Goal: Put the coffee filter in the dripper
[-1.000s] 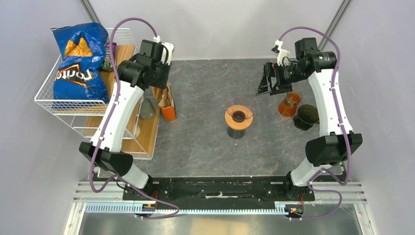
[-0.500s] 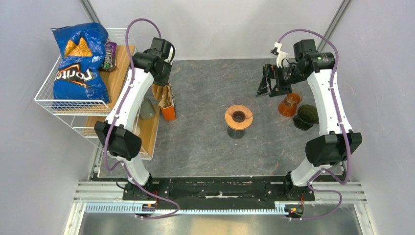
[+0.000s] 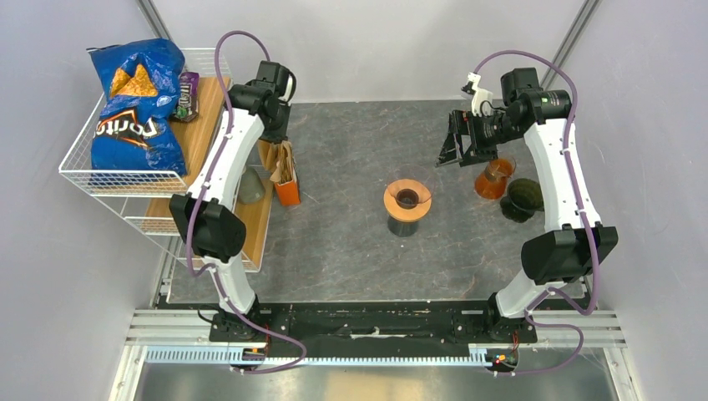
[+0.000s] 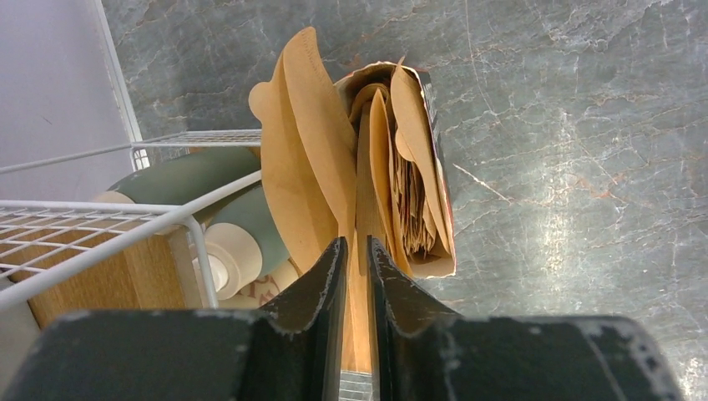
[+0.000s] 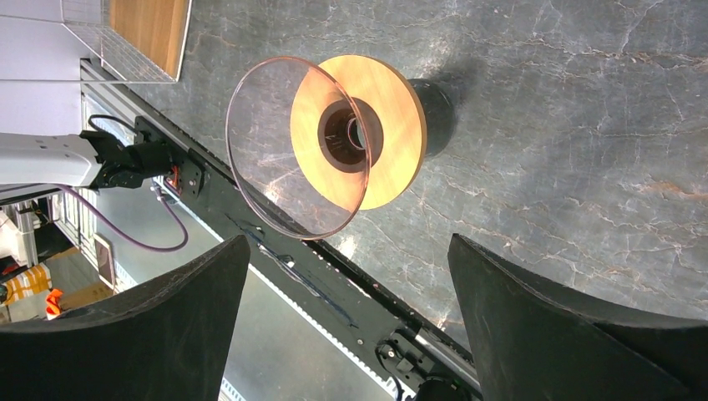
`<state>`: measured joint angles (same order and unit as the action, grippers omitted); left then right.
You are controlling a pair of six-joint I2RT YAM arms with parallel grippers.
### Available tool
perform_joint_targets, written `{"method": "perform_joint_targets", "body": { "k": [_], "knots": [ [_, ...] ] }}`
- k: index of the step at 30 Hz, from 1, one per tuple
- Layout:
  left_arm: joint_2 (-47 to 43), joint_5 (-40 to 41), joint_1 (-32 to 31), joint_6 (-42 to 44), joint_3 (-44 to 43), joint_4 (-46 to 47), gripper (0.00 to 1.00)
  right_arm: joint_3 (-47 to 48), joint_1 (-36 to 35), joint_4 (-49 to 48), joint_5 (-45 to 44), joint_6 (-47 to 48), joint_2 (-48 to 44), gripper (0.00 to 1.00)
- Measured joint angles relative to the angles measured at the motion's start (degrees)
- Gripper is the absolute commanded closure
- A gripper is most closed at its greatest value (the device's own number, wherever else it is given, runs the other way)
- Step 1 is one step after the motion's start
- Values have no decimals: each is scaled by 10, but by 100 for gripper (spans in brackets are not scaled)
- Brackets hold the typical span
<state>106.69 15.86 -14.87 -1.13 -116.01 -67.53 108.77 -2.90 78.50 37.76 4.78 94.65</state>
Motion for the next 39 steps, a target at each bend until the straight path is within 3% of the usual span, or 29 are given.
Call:
{"method": "perform_joint_targets", "body": {
  "k": [39],
  "knots": [
    [29,-41,10,-6,1,1,77,-5,0,1,1,3,0,3]
  ]
}}
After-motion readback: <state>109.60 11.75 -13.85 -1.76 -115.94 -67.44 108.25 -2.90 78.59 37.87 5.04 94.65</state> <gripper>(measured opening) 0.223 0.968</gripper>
